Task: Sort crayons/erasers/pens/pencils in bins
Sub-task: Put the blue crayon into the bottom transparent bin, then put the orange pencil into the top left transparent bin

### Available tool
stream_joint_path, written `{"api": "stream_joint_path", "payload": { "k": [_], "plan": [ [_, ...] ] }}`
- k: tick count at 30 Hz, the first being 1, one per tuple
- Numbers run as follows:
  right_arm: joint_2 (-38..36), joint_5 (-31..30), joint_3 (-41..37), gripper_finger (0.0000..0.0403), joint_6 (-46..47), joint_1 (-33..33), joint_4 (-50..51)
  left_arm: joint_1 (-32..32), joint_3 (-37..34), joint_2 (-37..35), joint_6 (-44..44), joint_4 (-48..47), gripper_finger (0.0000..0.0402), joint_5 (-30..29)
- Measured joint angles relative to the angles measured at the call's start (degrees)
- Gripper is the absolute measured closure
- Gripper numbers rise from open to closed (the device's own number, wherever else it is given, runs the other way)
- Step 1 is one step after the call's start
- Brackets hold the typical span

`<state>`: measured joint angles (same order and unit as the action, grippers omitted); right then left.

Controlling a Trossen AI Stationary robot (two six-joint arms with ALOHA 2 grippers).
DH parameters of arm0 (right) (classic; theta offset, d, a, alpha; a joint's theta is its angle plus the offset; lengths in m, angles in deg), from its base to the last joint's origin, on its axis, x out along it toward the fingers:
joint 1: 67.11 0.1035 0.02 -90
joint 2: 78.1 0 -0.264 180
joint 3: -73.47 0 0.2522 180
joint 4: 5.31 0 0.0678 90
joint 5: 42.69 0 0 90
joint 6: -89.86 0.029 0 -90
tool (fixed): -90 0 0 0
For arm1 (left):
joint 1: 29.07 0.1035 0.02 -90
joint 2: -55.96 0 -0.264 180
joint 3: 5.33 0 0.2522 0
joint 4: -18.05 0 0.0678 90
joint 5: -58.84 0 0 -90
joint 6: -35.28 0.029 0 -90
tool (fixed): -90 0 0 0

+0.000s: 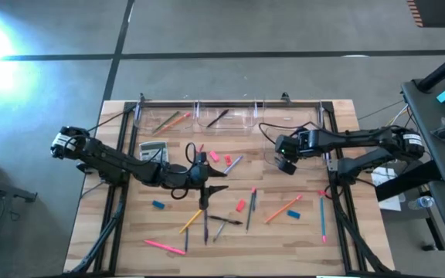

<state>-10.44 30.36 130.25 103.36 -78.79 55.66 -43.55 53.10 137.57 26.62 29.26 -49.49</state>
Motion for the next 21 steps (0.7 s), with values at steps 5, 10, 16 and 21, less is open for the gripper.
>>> {"api": "stream_joint_path", "payload": {
  "k": [5,10,16,21],
  "plan": [
    [-0.47,-0.97,2.62,0.0276,0.72,0.03,2.81,-0.16,0.00,0.00,-0.02,-0.01,0.0228,0.02],
    [-3.48,-0.86,8.40,0.0263,3.57,3.05,8.45,-0.32,0.02,-0.06,0.00,-0.29,0.0228,0.02],
    [-8.87,-0.59,13.62,0.0275,6.71,13.13,8.64,-0.94,0.18,-0.24,-0.09,0.03,0.0228,0.40],
    [-10.61,-0.59,15.94,0.0280,8.87,23.76,8.64,-1.95,0.94,-0.84,0.02,0.81,0.0228,1.78]
  ]
}}
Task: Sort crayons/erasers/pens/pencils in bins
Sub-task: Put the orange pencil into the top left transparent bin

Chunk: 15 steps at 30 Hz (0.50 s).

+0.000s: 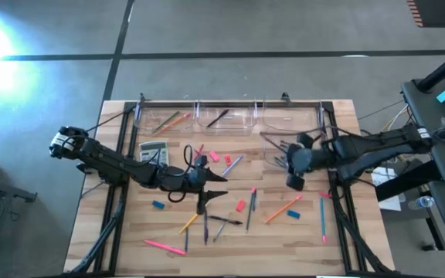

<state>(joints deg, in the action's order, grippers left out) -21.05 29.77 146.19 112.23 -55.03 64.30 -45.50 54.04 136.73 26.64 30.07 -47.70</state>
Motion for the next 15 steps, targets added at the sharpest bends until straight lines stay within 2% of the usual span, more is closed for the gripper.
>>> {"api": "stream_joint_path", "payload": {
  "k": [5,7,11,15],
  "plan": [
    [1.52,0.17,-0.02,0.0278,5.70,9.26,-0.20,-0.43,0.03,-0.04,0.32,1.79,0.0228,0.23],
    [2.98,0.63,-0.39,0.0278,7.30,12.37,0.37,-0.58,0.11,-0.04,0.46,3.21,0.0228,2.10],
    [6.32,1.90,-1.01,0.0278,8.25,16.47,0.53,-1.12,0.11,-0.13,1.32,5.97,0.0228,6.64],
    [10.74,3.65,-1.27,0.0277,8.50,18.42,0.46,-2.15,0.13,-0.26,2.71,6.52,0.0228,7.22]
  ]
}}
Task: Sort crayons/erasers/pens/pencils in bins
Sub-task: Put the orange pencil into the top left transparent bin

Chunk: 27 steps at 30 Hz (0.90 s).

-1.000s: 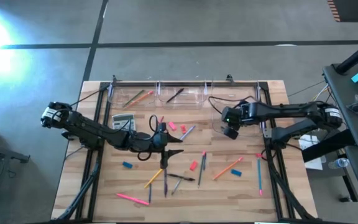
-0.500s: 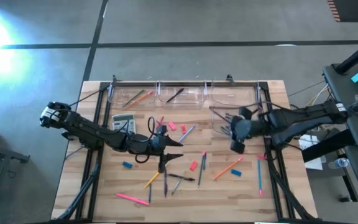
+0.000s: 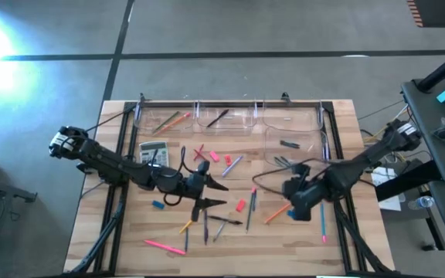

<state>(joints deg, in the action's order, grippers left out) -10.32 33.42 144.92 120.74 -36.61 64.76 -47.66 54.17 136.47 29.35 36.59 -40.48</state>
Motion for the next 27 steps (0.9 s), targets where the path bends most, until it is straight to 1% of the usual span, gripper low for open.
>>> {"api": "stream_joint_path", "payload": {
  "k": [4,7,9,14,19,23,27],
  "plan": [
    [4.88,1.99,-0.02,0.0272,-0.37,0.98,-0.29,-0.65,0.00,-0.08,0.55,0.85,0.0228,0.07],
    [8.25,4.70,-0.28,0.0267,-0.69,1.25,-0.25,-0.93,0.00,-0.09,0.58,0.74,0.0228,0.07],
    [9.39,4.91,-1.26,0.0266,-1.42,1.26,-0.26,-0.98,0.00,-0.09,0.70,0.78,0.0228,0.07],
    [8.23,6.38,-6.89,0.0269,-0.71,1.12,-3.75,-1.05,-0.07,-0.29,0.82,0.64,0.0228,0.07],
    [4.26,9.24,-13.67,0.0270,1.65,1.14,-10.21,-1.05,-0.33,-0.85,1.35,0.71,0.0228,0.07],
    [2.29,9.51,-17.61,0.0274,2.59,1.14,-10.69,-1.09,-0.50,-0.90,1.86,0.58,0.0228,0.07],
    [1.95,9.53,-20.89,0.0279,2.60,1.14,-11.07,-1.09,-0.71,-0.90,1.86,0.56,0.0228,0.05]
  ]
}}
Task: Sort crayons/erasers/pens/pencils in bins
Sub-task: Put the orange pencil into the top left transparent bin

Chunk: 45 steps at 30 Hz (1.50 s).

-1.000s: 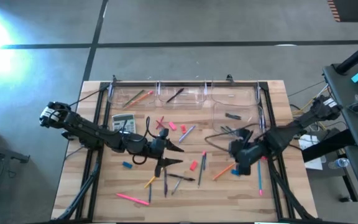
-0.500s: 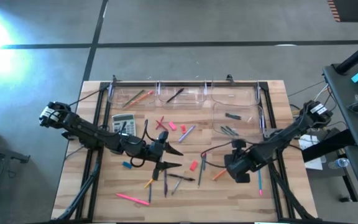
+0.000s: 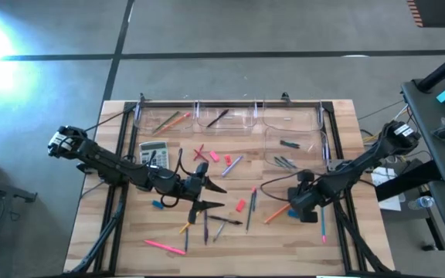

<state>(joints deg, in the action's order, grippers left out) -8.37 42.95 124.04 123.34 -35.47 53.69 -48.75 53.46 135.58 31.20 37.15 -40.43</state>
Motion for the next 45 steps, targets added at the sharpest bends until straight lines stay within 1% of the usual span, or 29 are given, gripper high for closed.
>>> {"api": "stream_joint_path", "payload": {
  "k": [9,19,23,31,38,42,45],
  "plan": [
    [1.24,-0.87,-4.06,0.0278,-0.04,-0.06,-5.79,0.02,-0.19,0.00,0.00,0.04,0.0228,-0.02],
    [1.55,-0.79,-4.70,0.0281,-0.50,-0.04,-6.70,0.02,-0.23,0.00,0.00,0.04,0.0228,-0.09],
    [2.59,-0.59,-4.88,0.0302,-1.05,-0.02,-6.74,0.02,-0.25,0.00,0.01,0.03,0.0228,-0.11],
    [2.38,-0.19,-4.61,0.0380,-1.08,-0.02,-6.45,0.07,-0.30,0.02,0.01,0.01,0.0228,-0.14],
    [-0.21,-0.50,-1.59,0.0387,-1.09,-0.02,-1.38,0.04,-0.32,0.02,0.01,0.02,0.0228,-0.14],
    [-1.91,-2.21,0.87,0.0388,-1.11,-0.02,1.42,0.04,-0.32,0.02,0.02,-0.03,0.0228,-0.15],
    [-3.21,-4.12,3.36,0.0388,-1.65,-0.02,1.16,0.04,-0.32,0.04,-0.04,-0.53,0.0228,-0.15]
  ]
}}
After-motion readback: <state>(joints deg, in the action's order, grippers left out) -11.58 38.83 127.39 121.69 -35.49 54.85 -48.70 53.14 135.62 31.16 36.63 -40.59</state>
